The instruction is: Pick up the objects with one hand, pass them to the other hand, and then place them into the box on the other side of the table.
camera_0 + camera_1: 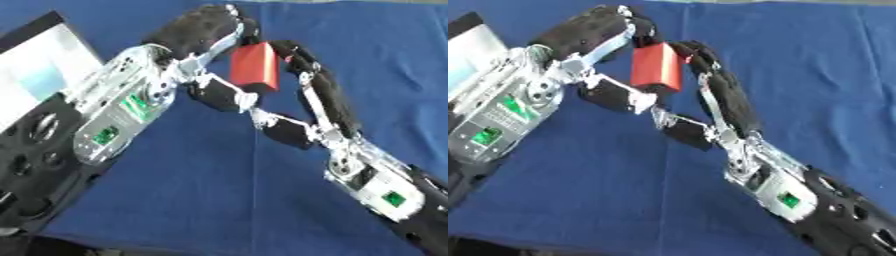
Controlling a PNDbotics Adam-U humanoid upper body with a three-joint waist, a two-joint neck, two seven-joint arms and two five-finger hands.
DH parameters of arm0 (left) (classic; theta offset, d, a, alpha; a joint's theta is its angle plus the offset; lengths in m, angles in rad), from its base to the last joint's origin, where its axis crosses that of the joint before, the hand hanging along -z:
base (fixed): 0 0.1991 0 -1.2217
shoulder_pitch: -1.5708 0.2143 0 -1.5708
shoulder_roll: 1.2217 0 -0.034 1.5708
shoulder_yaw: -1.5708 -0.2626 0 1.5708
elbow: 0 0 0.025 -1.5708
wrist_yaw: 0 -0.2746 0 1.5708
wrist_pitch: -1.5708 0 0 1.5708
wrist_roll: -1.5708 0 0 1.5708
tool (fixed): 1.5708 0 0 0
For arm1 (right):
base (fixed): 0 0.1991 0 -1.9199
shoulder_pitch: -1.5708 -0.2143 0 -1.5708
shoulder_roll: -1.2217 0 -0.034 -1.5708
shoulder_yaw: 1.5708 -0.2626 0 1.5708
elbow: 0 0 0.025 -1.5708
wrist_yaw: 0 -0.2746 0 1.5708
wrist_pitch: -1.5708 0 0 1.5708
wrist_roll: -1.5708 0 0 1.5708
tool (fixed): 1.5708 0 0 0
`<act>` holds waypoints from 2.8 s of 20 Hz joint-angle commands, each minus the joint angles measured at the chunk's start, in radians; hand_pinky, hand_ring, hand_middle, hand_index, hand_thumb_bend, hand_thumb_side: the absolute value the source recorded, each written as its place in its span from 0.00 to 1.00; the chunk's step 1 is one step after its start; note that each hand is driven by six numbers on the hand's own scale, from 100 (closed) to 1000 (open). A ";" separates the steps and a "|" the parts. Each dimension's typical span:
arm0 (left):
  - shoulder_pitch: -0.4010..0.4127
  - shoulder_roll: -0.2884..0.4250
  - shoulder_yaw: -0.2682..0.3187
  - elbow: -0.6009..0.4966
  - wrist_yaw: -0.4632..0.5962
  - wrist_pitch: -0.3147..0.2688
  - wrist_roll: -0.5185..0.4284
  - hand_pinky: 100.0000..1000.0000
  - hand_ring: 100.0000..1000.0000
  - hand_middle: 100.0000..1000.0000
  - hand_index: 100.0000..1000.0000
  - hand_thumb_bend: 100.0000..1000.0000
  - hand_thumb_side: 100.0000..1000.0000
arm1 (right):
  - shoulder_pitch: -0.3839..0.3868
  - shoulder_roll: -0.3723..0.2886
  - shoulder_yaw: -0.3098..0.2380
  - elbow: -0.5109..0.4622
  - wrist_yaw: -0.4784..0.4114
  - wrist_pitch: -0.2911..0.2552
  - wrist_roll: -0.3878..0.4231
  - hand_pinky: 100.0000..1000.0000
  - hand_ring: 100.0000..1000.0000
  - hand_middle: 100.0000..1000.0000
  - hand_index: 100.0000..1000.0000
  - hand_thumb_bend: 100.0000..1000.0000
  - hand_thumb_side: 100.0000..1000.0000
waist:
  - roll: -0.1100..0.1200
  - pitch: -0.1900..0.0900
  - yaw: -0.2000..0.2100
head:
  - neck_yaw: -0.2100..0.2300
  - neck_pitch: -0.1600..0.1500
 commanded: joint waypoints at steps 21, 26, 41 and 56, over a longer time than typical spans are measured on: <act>0.008 0.173 0.062 -0.042 0.020 0.017 0.023 0.77 0.62 0.46 0.28 0.07 0.00 | 0.071 -0.034 -0.014 -0.026 0.064 -0.005 -0.066 0.76 0.99 0.87 0.93 0.06 0.39 | 0.001 -0.055 -0.014 | 0.034 0.019; 0.008 0.305 0.136 -0.119 0.103 0.088 0.025 0.77 0.62 0.46 0.29 0.08 0.00 | 0.094 -0.046 -0.016 -0.026 0.039 -0.023 -0.081 0.76 0.98 0.87 0.93 0.00 0.36 | 0.006 -0.059 -0.012 | 0.038 0.032; 0.134 0.592 0.260 -0.083 0.115 0.117 0.108 0.76 0.63 0.47 0.29 0.17 0.00 | 0.126 -0.064 -0.037 -0.026 -0.061 -0.111 -0.147 0.74 0.96 0.84 0.90 0.00 0.19 | -0.007 -0.059 -0.032 | 0.141 0.003; 0.268 0.663 0.294 0.090 0.041 0.056 0.164 0.73 0.64 0.49 0.30 0.27 0.00 | 0.141 -0.050 -0.045 -0.026 -0.044 -0.124 -0.145 0.73 0.94 0.82 0.86 0.01 0.09 | -0.018 -0.044 -0.069 | 0.237 -0.068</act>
